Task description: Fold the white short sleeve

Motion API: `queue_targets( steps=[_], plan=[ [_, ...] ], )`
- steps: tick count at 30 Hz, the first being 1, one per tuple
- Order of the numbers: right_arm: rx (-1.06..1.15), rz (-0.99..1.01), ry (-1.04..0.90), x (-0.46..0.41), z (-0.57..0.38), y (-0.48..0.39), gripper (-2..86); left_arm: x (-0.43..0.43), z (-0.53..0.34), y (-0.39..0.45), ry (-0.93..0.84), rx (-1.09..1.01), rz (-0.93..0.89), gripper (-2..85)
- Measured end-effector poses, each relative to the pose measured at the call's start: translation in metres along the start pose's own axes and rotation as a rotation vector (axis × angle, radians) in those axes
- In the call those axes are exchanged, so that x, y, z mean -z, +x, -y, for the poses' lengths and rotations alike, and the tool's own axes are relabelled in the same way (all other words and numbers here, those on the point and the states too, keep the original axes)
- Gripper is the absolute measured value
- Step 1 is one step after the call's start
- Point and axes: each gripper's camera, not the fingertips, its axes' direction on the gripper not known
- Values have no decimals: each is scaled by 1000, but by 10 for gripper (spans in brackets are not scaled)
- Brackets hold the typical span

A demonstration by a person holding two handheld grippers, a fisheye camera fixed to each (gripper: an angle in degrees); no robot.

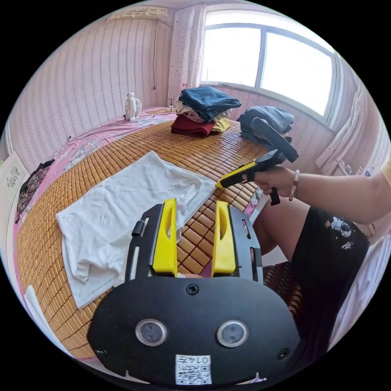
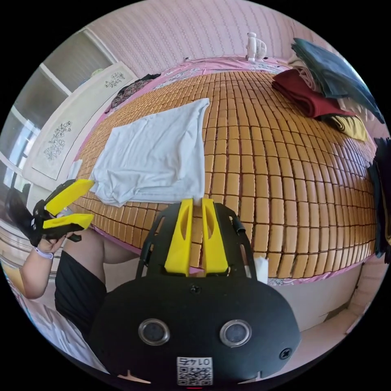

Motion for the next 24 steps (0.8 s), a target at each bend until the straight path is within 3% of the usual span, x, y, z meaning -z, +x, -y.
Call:
queue_targets(
  steps=[10, 15, 24],
  plan=[
    [-1, 328, 124, 29, -70, 92, 69, -92, 64, 31, -158, -184, -29, 158],
    [47, 548, 185, 43, -105, 128, 76, -109, 62, 33, -206, -172, 3, 8],
    [-220, 321, 292, 35, -135, 215, 89, -60, -12, 62, -200, -272, -100, -5]
  ],
)
